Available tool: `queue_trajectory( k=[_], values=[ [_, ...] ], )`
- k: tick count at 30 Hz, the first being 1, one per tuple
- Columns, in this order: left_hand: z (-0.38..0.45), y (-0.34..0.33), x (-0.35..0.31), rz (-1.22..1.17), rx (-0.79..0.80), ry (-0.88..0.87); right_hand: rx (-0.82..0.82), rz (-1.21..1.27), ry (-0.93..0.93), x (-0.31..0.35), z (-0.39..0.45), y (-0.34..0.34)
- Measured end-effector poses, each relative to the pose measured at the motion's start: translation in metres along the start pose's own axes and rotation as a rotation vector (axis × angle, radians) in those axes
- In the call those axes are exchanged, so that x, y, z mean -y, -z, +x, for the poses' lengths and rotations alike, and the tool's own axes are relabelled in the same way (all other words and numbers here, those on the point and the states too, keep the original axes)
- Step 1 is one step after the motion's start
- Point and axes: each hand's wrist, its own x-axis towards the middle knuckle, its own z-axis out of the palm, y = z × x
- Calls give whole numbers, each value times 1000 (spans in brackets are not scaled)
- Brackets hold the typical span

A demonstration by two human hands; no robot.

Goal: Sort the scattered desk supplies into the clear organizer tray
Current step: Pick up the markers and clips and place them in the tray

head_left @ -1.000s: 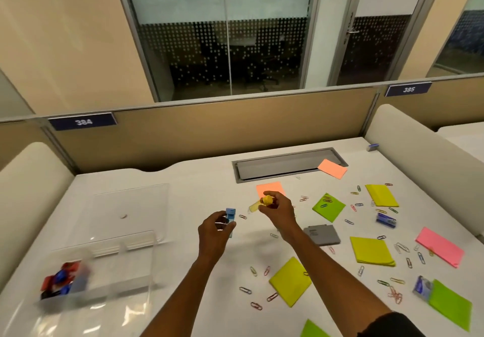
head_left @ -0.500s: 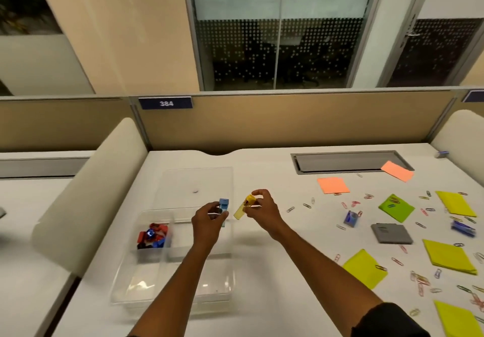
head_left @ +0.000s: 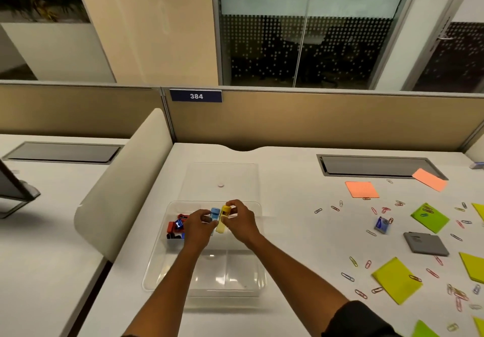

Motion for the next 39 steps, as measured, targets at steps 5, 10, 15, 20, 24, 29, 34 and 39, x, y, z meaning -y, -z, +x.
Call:
queue_trajectory(
  k=[5,10,15,20,24,29,34,39],
  values=[
    [6,0,9,85,12,12,-5,-109,9,-4,5,-20],
    [9,2,12,126,43,23,-40,-220,40,-10,9,-30],
    [10,3,10,111,3,18,-51,-273,81,-10,15,-25],
    [9,2,1,134,-91,-97,-102,-280,139,-10,20,-6],
    [7,-5,-5,95,-140,-176,-172,-262,162,-18,17,17],
    [0,-29,-21,31,-104,-273,-251,-250,143,-32,8,49],
    [-12,-71,-40,-22,-4,-343,-330,-262,121,-50,-11,87],
    [-31,-116,-56,-40,131,-415,-433,-279,35,-75,-35,130]
  ],
)
